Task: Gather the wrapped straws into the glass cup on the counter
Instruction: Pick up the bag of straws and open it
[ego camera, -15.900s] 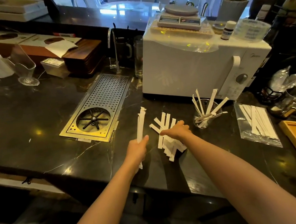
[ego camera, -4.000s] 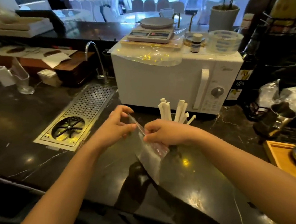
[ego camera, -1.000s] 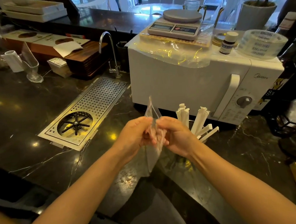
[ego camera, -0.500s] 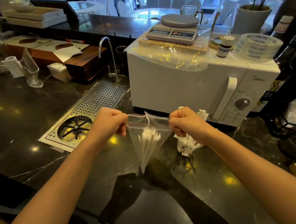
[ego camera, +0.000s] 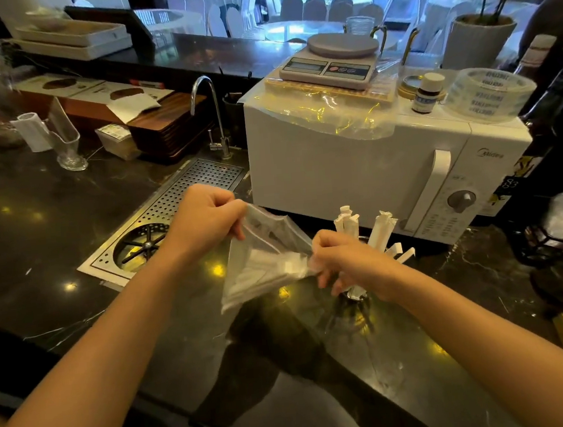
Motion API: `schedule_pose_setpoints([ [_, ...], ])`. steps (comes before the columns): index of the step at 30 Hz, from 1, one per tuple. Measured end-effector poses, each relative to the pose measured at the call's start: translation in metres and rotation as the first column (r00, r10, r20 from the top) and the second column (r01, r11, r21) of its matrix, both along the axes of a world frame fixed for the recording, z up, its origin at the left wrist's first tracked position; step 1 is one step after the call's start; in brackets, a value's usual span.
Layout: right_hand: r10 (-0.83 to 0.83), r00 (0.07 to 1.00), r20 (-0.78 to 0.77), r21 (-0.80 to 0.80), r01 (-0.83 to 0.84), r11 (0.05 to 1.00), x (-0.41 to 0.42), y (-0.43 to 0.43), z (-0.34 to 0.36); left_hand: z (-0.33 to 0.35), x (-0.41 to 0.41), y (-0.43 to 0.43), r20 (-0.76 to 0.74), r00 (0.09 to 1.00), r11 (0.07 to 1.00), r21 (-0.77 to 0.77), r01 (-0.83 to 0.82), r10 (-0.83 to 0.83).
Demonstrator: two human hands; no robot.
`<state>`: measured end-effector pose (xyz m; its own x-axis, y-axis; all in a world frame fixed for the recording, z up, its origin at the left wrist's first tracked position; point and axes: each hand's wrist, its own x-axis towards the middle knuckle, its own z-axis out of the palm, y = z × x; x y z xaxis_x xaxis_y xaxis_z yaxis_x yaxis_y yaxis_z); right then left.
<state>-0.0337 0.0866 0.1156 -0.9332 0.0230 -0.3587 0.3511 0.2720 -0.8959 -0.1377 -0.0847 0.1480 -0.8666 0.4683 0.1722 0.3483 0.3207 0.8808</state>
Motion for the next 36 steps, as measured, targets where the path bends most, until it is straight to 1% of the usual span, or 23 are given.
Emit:
schedule_pose_setpoints([
  [1,0.032,0.999,0.04,-0.157,-0.025,0.987,0.001,0.0,-0.002,0.003,0.001,0.001,-0.004,0.999,0.999,-0.009,0.032,-0.032],
  [2,0.074,0.994,0.08,-0.342,-0.042,0.939,0.001,0.001,-0.005,0.006,0.002,0.003,-0.003,0.998,0.998,-0.013,0.059,-0.059],
  [3,0.125,0.986,0.112,-0.525,-0.048,0.85,0.001,0.003,-0.009,0.009,0.003,0.005,-0.004,0.997,0.997,-0.018,0.08,-0.08],
  [5,0.212,0.967,0.145,-0.747,-0.034,0.664,-0.003,0.007,-0.022,0.013,0.005,0.009,-0.014,0.995,0.994,-0.027,0.103,-0.103],
  [7,0.24,0.955,0.175,-0.847,0.022,0.531,-0.005,0.004,-0.036,0.017,0.007,0.013,-0.018,0.992,0.992,-0.033,0.124,-0.124],
  [9,0.27,0.944,0.188,-0.899,0.055,0.434,-0.007,-0.001,-0.043,0.021,0.011,0.016,-0.011,0.983,0.982,-0.049,0.181,-0.182],
  [12,0.274,0.953,0.131,-0.941,0.033,0.336,-0.013,-0.011,-0.046,0.023,0.019,0.018,0.012,0.945,0.939,-0.111,0.326,-0.326],
  [18,0.036,0.99,0.134,-0.963,0.122,0.238,-0.024,-0.016,-0.05,0.028,0.039,0.02,0.003,0.864,0.853,-0.158,0.497,-0.503],
  [20,-0.031,0.99,0.135,-0.966,0.138,0.217,-0.023,-0.015,-0.047,0.033,0.044,0.017,0.057,0.807,0.799,-0.12,0.59,-0.588],
  [22,-0.075,0.991,0.107,-0.96,0.123,0.253,-0.021,-0.012,-0.043,0.037,0.047,0.012,0.13,0.77,0.776,-0.009,0.63,-0.624],
  [23,-0.098,0.991,0.093,-0.946,0.118,0.303,-0.021,-0.009,-0.043,0.037,0.046,0.01,0.153,0.798,0.812,0.073,0.579,-0.583],
  [24,-0.109,0.992,0.065,-0.935,0.099,0.342,-0.02,-0.007,-0.039,0.034,0.042,0.01,0.159,0.868,0.881,0.144,0.451,-0.471],
  [25,-0.144,0.987,0.071,-0.927,0.118,0.356,-0.022,-0.002,-0.041,0.027,0.035,0.01,0.176,0.939,0.944,0.206,0.257,-0.294],
  [26,-0.165,0.982,0.093,-0.913,0.15,0.378,-0.021,0.0,-0.038,0.017,0.027,0.009,0.228,0.967,0.962,0.267,0.051,-0.114],
  [27,-0.177,0.978,0.106,-0.909,0.168,0.382,-0.02,0.0,-0.033,0.008,0.02,0.009,0.323,0.946,0.948,0.299,-0.105,0.003],
  [28,-0.197,0.975,0.105,-0.906,0.176,0.384,-0.019,0.003,-0.03,-0.001,0.016,0.01,0.447,0.894,0.937,0.299,-0.181,0.03],
  [29,-0.214,0.973,0.087,-0.918,0.162,0.361,-0.018,0.006,-0.027,-0.009,0.015,0.011,0.562,0.827,0.946,0.272,-0.175,-0.008],
  [30,-0.226,0.971,0.072,-0.927,0.149,0.343,-0.017,0.009,-0.024,-0.018,0.018,0.015,0.647,0.758,0.963,0.247,-0.108,-0.082],
  [32,-0.223,0.972,0.074,-0.942,0.141,0.304,-0.017,0.013,-0.02,-0.031,0.029,0.023,0.756,0.62,0.968,0.249,0.023,-0.21],
  [33,-0.221,0.973,0.074,-0.932,0.146,0.332,-0.017,0.014,-0.022,-0.034,0.033,0.028,0.787,0.564,0.96,0.275,0.041,-0.25],
  [34,-0.217,0.973,0.079,-0.933,0.149,0.328,-0.014,0.013,-0.02,-0.036,0.036,0.033,0.804,0.521,0.95,0.311,0.039,-0.285],
  [35,-0.206,0.976,0.072,-0.94,0.135,0.313,-0.012,0.014,-0.02,-0.038,0.037,0.037,0.81,0.493,0.939,0.341,0.044,-0.317],
  [36,-0.193,0.981,0.028,-0.938,0.092,0.334,-0.011,0.016,-0.017,-0.039,0.036,0.041,0.806,0.481,0.93,0.361,0.062,-0.345],
])
